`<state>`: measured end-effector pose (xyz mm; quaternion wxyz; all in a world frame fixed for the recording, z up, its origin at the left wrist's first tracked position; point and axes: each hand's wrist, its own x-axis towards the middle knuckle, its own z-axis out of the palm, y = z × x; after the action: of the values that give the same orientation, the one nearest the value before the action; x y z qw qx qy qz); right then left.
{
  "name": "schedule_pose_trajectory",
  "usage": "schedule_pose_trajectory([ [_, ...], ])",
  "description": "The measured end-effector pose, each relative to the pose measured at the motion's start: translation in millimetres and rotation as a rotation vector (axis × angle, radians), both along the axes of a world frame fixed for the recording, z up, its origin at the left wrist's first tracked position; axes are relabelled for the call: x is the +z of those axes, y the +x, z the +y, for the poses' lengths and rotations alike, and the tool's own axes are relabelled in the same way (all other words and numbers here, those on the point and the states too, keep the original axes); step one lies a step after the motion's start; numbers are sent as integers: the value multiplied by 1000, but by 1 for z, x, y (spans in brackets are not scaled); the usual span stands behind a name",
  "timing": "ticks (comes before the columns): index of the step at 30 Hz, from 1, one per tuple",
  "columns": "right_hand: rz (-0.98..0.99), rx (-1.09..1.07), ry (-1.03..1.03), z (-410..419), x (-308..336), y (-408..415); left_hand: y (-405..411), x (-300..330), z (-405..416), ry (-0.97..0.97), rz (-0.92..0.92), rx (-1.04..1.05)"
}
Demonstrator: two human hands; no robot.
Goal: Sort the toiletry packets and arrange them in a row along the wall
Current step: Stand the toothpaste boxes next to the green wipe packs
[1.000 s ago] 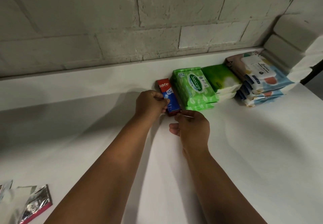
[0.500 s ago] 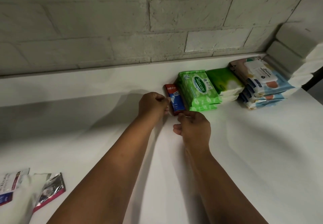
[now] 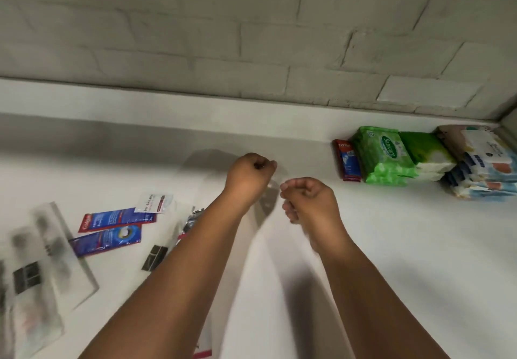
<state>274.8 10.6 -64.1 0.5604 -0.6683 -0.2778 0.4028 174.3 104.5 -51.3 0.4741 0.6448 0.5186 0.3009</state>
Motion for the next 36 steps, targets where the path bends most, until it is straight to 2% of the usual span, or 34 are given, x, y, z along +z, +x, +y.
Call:
schedule_pose_trajectory([
  [8, -150, 196, -79, 13, 5, -96, -113, 15, -2, 52, 31, 87],
  [13, -304, 316, -75, 18, 3, -156, -196, 9, 2, 130, 282, 60],
  [17, -700, 462, -58, 31, 4, -197, -255, 1, 9, 130, 466, 86],
  [21, -1090, 687, 12, 58, 5, -226, -290, -3, 14, 110, 514, 95],
  [23, -1217, 780, 9, 72, 5, -234, -297, -5, 14, 100, 520, 97],
  [28, -1361, 972, -95, 89, 5, -240, -307, -10, 11, 112, 491, 136],
  [36, -1445, 901, -85, 80, 1, -245, -316, -16, 3, 148, 431, 141],
])
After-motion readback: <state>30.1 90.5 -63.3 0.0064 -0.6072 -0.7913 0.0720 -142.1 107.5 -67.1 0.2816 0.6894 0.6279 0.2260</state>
